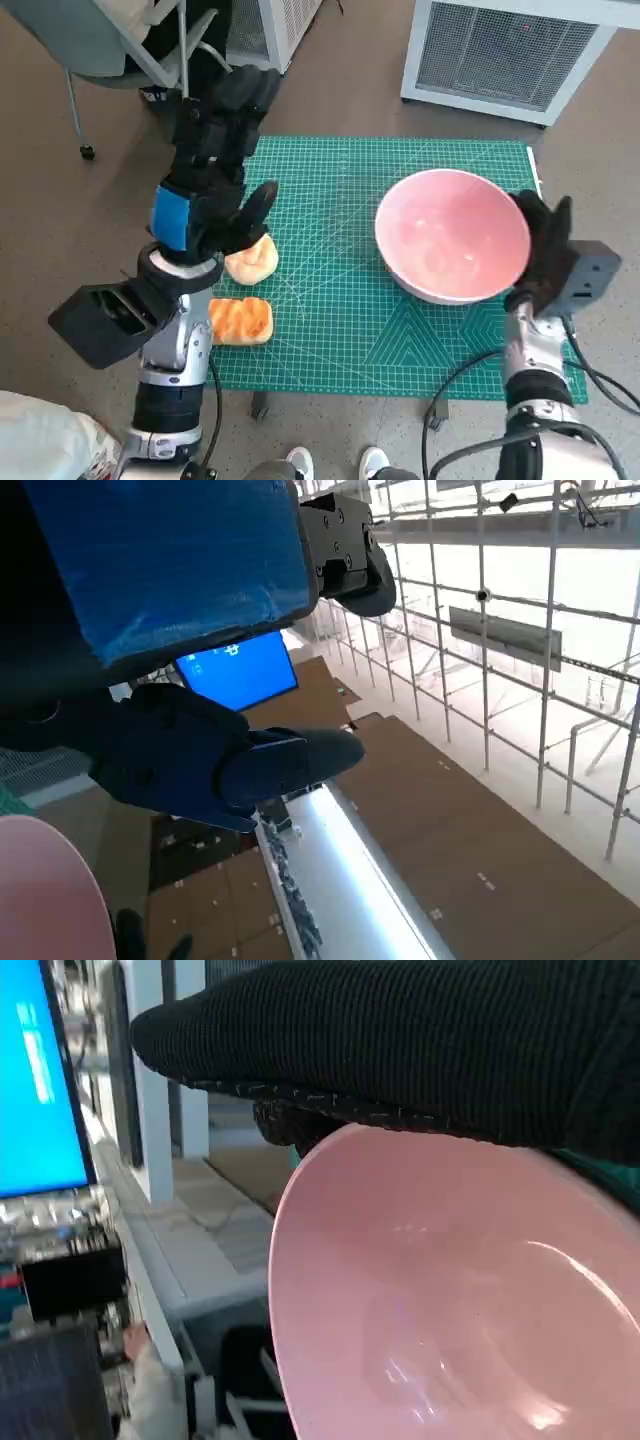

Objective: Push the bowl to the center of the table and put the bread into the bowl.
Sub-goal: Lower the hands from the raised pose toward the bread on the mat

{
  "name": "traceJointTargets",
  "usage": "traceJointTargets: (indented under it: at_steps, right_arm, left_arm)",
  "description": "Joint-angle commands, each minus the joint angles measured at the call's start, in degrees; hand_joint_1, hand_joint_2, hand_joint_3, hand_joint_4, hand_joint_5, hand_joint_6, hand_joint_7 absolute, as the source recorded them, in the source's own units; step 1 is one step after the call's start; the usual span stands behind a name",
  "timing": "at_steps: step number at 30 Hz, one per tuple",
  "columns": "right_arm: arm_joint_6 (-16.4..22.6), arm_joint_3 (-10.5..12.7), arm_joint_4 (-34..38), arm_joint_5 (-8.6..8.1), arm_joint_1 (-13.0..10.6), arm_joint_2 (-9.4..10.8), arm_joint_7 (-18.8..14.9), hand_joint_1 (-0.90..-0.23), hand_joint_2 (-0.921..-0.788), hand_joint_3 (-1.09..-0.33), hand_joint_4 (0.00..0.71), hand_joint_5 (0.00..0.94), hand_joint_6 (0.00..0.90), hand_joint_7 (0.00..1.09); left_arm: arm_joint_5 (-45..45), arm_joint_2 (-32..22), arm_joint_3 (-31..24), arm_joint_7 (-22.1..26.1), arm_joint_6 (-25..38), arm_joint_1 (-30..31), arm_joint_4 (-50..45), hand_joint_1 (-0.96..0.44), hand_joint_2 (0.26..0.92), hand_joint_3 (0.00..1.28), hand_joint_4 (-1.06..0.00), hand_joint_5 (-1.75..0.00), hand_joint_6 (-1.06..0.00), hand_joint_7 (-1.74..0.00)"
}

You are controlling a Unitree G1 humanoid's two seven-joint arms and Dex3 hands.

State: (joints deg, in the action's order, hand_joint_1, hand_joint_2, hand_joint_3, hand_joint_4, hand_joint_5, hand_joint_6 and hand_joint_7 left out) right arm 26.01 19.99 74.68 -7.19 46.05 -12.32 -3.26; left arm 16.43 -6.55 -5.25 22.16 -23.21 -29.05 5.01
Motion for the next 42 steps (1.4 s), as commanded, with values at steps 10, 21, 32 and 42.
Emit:
traceJointTargets:
  at_steps: [10, 21, 32, 42]
  right_arm:
    - [-2.83, -0.95, 1.24, 1.09, 2.64, 4.20, 0.29, -0.518, -0.921, -0.819, 0.256, 0.002, 0.111, 0.41]
    - [-4.17, -1.42, 1.34, 1.13, 4.85, 6.28, 0.46, -0.525, -0.921, -0.823, 0.251, 0.001, 0.087, 0.43]
    - [-1.85, -2.44, -0.18, 2.13, 7.05, 4.43, 2.28, -0.492, -0.921, -0.823, 0.251, 0.001, 0.088, 0.46]
    - [11.75, -5.91, -9.14, 4.17, 7.80, 2.04, 0.73, -0.508, -0.921, -0.833, 0.235, 0.000, 0.026, 0.56]
  left_arm:
    - [0.48, -0.89, -0.88, -1.13, 2.18, 2.63, -4.01, -0.41, 0.921, 0.46, 0.00, -0.35, 0.00, -0.69]
    - [0.93, -0.67, -1.30, -1.65, 3.15, 2.99, -4.51, -0.41, 0.921, 0.47, 0.00, -0.35, 0.00, -0.70]
    - [0.29, -3.34, -2.35, -0.96, 3.59, 5.49, -6.34, -0.39, 0.921, 0.47, 0.00, -0.38, 0.00, -0.71]
    - [-12.58, -22.79, -6.10, 3.47, 12.38, 11.21, -15.62, -0.43, 0.921, 0.41, -0.03, -0.45, 0.00, -0.73]
